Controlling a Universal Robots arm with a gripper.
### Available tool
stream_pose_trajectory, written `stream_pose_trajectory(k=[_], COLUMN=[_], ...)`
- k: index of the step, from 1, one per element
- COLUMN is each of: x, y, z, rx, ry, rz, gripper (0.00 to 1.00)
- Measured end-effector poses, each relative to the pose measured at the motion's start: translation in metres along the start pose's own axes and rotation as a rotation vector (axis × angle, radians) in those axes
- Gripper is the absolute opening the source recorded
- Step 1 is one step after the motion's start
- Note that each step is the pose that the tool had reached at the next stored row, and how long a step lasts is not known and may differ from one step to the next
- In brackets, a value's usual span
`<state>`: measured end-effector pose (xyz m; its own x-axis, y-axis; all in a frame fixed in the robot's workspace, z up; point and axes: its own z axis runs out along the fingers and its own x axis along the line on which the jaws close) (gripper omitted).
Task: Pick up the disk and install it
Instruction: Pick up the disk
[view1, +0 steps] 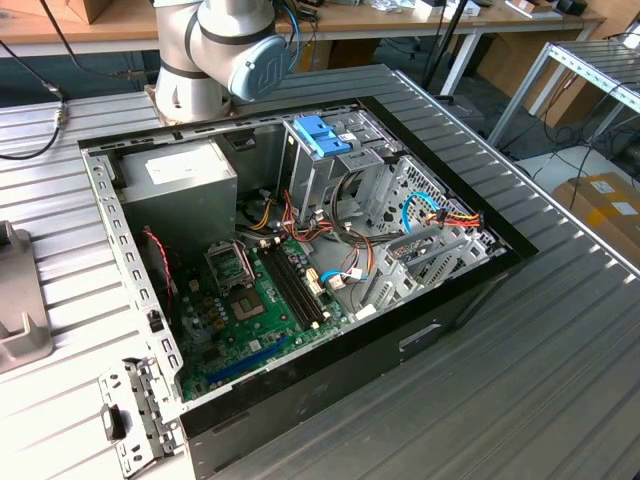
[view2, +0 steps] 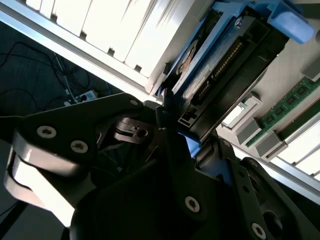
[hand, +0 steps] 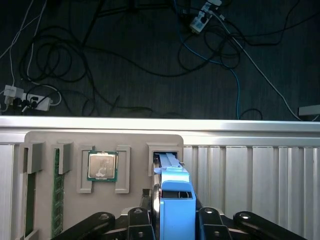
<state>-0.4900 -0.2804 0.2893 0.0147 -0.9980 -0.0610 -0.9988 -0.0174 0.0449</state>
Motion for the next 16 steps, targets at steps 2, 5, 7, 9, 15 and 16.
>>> stream_pose_trajectory(k=[2, 5, 7, 9, 15, 16], x=[-0.0019, -0.0058, -0.0075, -0.0084, -0.0111, -0.0113], y=[0.0001, 0.0000, 0.0001, 0.0001, 0.0009, 0.0010], z=[-0.0002, -0.0005, -0.0023, -0.0042, -0.0214, -0.0243], rx=[-0.0005, -0.0006, -0.0005, -0.0004, -0.0004, -0.0004], ry=[0.0001, 0.0001, 0.0001, 0.0001, -0.0002, -0.0006], rz=[0.000, 0.000, 0.000, 0.000, 0.000, 0.000], gripper=[0.37, 0.37, 0.37, 0.37, 0.37, 0.37])
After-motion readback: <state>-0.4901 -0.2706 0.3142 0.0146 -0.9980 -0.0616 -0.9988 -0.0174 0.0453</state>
